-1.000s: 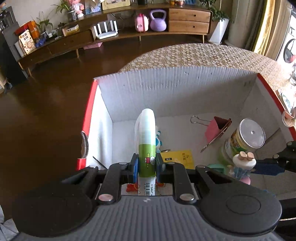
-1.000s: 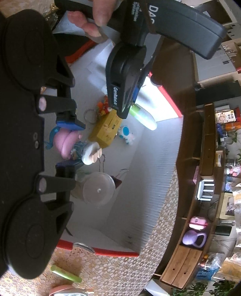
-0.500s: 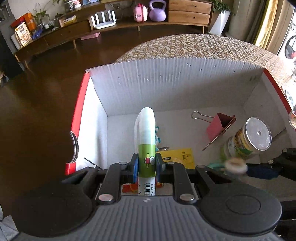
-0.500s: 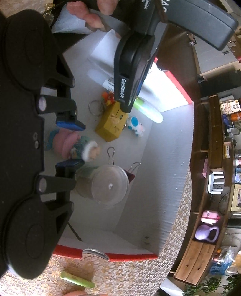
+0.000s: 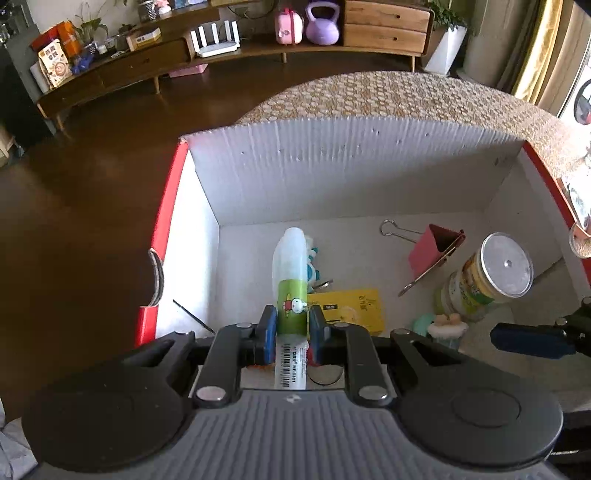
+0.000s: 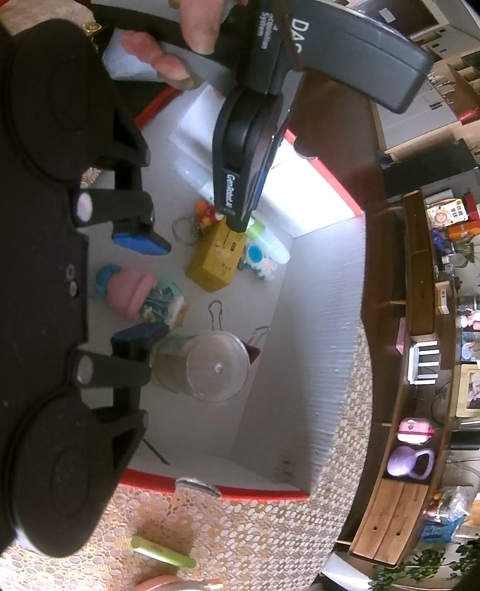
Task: Organize rigid objects
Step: 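Lower both items into the box and open both tools to release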
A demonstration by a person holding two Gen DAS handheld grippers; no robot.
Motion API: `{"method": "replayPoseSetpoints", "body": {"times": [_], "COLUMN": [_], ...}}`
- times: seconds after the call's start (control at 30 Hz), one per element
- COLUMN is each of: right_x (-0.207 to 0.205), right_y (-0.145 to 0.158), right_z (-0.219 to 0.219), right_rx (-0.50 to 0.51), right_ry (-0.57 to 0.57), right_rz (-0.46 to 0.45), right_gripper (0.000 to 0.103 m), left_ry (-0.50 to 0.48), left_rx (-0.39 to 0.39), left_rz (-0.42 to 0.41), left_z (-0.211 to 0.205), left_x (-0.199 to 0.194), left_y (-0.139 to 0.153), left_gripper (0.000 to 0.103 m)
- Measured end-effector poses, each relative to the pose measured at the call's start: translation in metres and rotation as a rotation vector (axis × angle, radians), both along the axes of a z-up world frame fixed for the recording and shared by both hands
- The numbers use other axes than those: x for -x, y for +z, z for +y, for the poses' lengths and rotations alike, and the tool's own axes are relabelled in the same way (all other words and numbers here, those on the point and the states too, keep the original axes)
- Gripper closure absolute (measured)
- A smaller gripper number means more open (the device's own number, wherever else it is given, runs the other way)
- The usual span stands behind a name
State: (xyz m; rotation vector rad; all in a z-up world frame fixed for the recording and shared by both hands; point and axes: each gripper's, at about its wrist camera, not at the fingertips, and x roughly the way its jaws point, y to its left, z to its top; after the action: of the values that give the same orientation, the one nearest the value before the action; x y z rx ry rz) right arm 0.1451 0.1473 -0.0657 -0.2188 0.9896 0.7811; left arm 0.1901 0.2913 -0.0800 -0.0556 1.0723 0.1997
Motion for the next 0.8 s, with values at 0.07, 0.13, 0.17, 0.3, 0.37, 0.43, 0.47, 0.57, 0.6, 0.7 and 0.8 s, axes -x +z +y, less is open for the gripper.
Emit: {"method": "replayPoseSetpoints", "body": {"times": [0.07, 0.13, 0.17, 0.3, 0.37, 0.43, 0.47, 0.57, 0.6, 0.7, 0.8], "right_x": [0.003, 0.006, 0.007, 0.013, 0.016, 0.019, 0.021, 0.025, 0.026, 0.029, 0.033], "right_y": [0.004, 0.009, 0.011, 0.02, 0.025, 0.03, 0.032, 0.038, 0.04, 0.046, 0.051], "right_z": [-0.004, -0.008, -0.01, -0.019, -0.024, -0.029, -0.032, -0.04, -0.042, -0.052, -0.063], "right_rx": [-0.009, -0.019, -0.026, -0.049, -0.062, -0.072, -0.078, -0.09, -0.095, -0.109, -0.124], "right_ry": [-0.001, -0.004, -0.003, 0.001, 0.001, 0.003, 0.004, -0.002, -0.004, -0.013, -0.023], "right_rz": [-0.008, -0.014, -0.016, -0.029, -0.032, -0.038, -0.044, -0.056, -0.055, -0.056, -0.068], "right_gripper": [0.06, 0.059, 0.059, 0.057, 0.056, 0.054, 0.053, 0.052, 0.052, 0.051, 0.049], "left_ry": [0.003, 0.004, 0.002, -0.01, -0.018, -0.027, -0.031, -0.044, -0.048, -0.056, -0.058], "left_rx": [0.004, 0.017, 0.024, 0.029, 0.029, 0.022, 0.018, 0.012, 0.01, 0.021, 0.024], "left_rz": [-0.011, -0.025, -0.032, -0.063, -0.079, -0.09, -0.094, -0.107, -0.111, -0.126, -0.144], "left_z": [-0.002, -0.003, -0.004, -0.015, -0.021, -0.027, -0.031, -0.038, -0.041, -0.046, -0.05], "left_x": [0.002, 0.006, 0.007, 0.015, 0.02, 0.024, 0.026, 0.032, 0.035, 0.041, 0.047], "left_y": [0.005, 0.011, 0.014, 0.025, 0.03, 0.035, 0.037, 0.045, 0.047, 0.054, 0.06], "left_gripper": [0.085, 0.085, 0.085, 0.085, 0.085, 0.085, 0.085, 0.085, 0.085, 0.085, 0.085]}}
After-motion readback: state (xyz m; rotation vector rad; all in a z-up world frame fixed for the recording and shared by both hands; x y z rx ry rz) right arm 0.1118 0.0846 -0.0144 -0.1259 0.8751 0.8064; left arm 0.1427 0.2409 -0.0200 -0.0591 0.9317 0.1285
